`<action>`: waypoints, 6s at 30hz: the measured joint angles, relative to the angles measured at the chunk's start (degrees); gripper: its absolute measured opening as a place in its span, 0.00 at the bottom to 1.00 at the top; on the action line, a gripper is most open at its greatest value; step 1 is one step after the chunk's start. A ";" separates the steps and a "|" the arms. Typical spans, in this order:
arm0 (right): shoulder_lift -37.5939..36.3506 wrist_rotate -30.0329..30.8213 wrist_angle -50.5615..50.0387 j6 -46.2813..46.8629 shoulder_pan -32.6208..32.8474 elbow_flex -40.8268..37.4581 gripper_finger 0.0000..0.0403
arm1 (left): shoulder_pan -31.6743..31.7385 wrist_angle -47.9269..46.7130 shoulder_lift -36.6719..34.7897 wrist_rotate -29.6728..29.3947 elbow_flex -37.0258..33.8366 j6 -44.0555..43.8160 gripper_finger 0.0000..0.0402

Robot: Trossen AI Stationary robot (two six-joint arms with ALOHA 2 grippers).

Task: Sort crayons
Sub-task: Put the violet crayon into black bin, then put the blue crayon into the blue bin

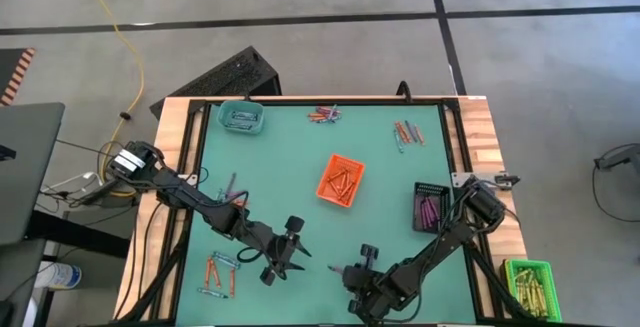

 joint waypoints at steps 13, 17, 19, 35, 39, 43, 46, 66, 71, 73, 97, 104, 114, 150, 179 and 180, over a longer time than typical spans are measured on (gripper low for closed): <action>-0.57 -1.07 -17.40 -0.98 -0.03 7.85 0.00 | 0.00 -0.07 0.00 -0.01 0.00 0.01 0.42; -0.77 -0.45 -32.85 2.71 0.01 15.38 0.00 | 0.02 -0.08 0.00 -0.02 0.00 0.01 0.42; -1.03 0.23 -42.69 7.09 0.11 17.96 0.00 | 0.02 -0.15 0.00 -0.01 0.00 0.01 0.42; -13.16 -7.73 -64.24 44.93 1.24 5.08 0.00 | 0.00 -1.82 0.00 0.00 0.02 -0.19 0.42; -19.02 -8.84 -63.01 53.78 3.61 -3.74 0.00 | -0.07 -2.69 0.00 -0.01 0.02 -0.21 0.42; -24.76 -9.20 -61.58 61.73 5.29 -10.64 0.00 | -0.07 -2.77 0.00 0.00 0.02 0.54 0.42; -27.64 -10.50 -58.08 63.23 5.01 -15.59 0.00 | -0.07 -2.40 0.00 -0.02 0.02 1.22 0.42; -30.50 -11.33 -54.45 63.71 0.32 -24.52 0.26 | 0.00 -3.66 0.00 -0.02 0.02 -0.06 0.42; -33.09 -10.13 -55.81 64.80 0.32 -24.28 0.33 | 0.00 -3.80 0.00 -0.02 0.02 -0.08 0.42; -34.29 -7.44 -57.10 64.80 0.08 -23.12 0.33 | 0.00 -3.86 0.00 -0.02 0.02 -0.06 0.42; -47.22 -3.91 -37.93 1.21 -50.74 -21.18 0.30 | 0.85 -4.82 0.00 -0.04 0.02 1.40 0.42; -43.34 -8.47 -33.62 -10.67 -62.51 -21.18 0.30 | 0.83 -5.76 0.00 -0.02 0.02 0.34 0.42; -33.68 -16.86 -27.81 -20.42 -73.15 -21.18 0.30 | 0.81 -6.93 0.00 -0.01 0.02 -1.27 0.42; -29.57 -28.62 -15.35 -25.71 -81.25 -29.71 0.14 | -0.26 -8.54 0.00 -1.27 0.02 -3.90 0.42; -45.11 -32.06 -25.71 -19.07 -68.94 -26.70 0.00 | -0.37 -5.04 0.00 -5.95 0.01 -1.09 0.42; -46.69 -32.06 -25.92 -18.64 -67.78 -26.71 0.00 | -0.31 -4.03 0.00 -6.25 0.01 -0.45 0.42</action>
